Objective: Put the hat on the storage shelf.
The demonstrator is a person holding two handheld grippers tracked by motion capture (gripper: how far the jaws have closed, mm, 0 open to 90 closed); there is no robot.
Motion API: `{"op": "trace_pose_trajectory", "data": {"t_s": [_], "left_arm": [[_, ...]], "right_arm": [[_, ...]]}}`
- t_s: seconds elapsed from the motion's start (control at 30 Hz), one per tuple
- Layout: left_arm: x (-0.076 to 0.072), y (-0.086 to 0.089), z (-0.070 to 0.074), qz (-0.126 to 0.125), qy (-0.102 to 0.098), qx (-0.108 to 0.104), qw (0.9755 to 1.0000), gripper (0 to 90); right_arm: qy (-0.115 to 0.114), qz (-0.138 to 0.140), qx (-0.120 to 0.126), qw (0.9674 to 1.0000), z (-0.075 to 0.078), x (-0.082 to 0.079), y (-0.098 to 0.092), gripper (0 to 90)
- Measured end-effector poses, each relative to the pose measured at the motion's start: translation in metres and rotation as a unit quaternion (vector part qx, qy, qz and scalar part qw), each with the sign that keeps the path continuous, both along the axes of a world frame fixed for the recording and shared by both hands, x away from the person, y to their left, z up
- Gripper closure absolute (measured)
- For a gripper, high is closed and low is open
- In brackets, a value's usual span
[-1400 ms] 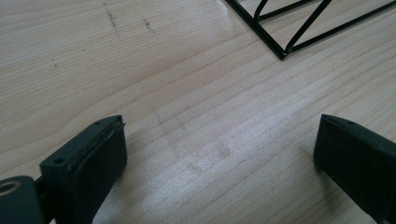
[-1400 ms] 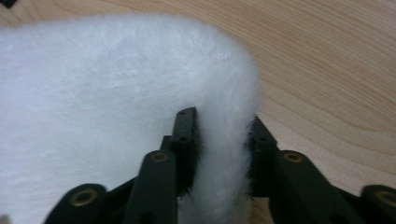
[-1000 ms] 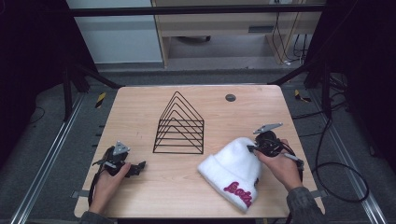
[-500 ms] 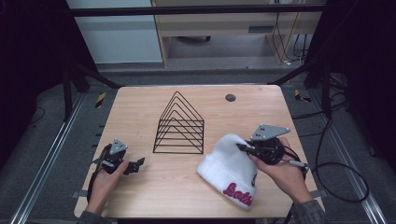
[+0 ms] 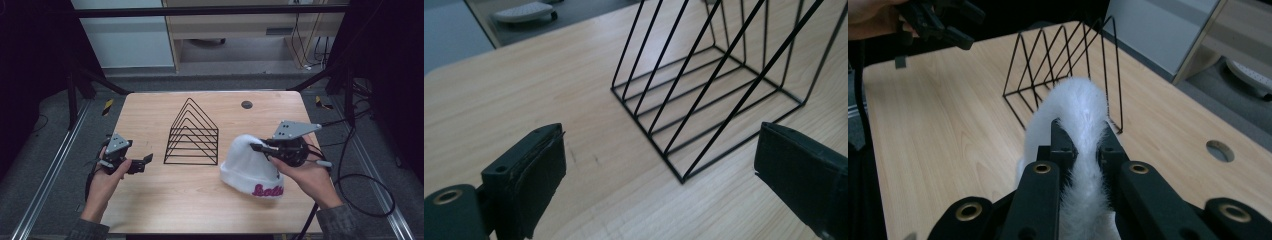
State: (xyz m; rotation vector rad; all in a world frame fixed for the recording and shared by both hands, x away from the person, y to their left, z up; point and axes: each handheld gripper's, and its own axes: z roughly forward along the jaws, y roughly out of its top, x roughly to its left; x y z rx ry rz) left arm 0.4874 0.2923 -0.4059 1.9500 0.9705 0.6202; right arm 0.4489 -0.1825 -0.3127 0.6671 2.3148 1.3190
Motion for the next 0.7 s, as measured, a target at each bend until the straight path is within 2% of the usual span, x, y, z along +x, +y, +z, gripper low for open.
{"op": "trace_pose_trajectory", "data": {"t_s": [0.1,0.23,0.3,0.4,0.43,0.47,0.53,0.6,0.67,0.7], "left_arm": [[0.002,-0.002,0.015,-0.013,-0.004,-0.014,0.9998,5.8],[0.003,0.001,0.033,-0.033,-0.013,-0.012,0.9993,4.9],[0.005,0.005,0.041,-0.035,-0.012,-0.022,0.9991,4.7],[0.007,0.007,0.048,-0.035,-0.013,-0.031,0.9988,4.8],[0.008,0.005,0.056,-0.04,-0.014,-0.036,0.9985,5.0],[0.008,0.005,0.056,-0.04,-0.014,-0.036,0.9985,5.1],[0.008,-0.002,0.065,-0.052,-0.02,-0.04,0.9976,5.2],[0.008,-0.005,0.068,-0.058,-0.022,-0.035,0.9975,5.3],[0.007,-0.009,0.081,-0.063,-0.04,-0.008,0.9972,5.8],[0.007,-0.008,0.084,-0.064,-0.043,-0.007,0.997,6.2]], "right_arm": [[-0.014,-0.001,0.008,0.9999,0.014,0.006,-0.006,83.1],[-0.03,-0.003,0.025,0.9992,0.034,0.015,-0.012,83.1],[-0.038,-0.005,0.034,0.9987,0.043,0.019,-0.013,83.1],[-0.046,-0.007,0.04,0.9981,0.052,0.023,-0.013,83.1],[-0.053,-0.01,0.052,0.9972,0.061,0.027,-0.012,83.1],[-0.057,-0.011,0.059,0.9966,0.065,0.029,-0.011,83.1],[-0.064,-0.014,0.062,0.9959,0.073,0.034,-0.007,83.1],[-0.071,-0.016,0.059,0.9956,0.076,0.037,-0.005,83.1],[-0.081,-0.021,0.066,0.9943,0.087,0.044,-0.002,83.2],[-0.085,-0.02,0.072,0.9935,0.092,0.046,-0.001,83.1]]}}
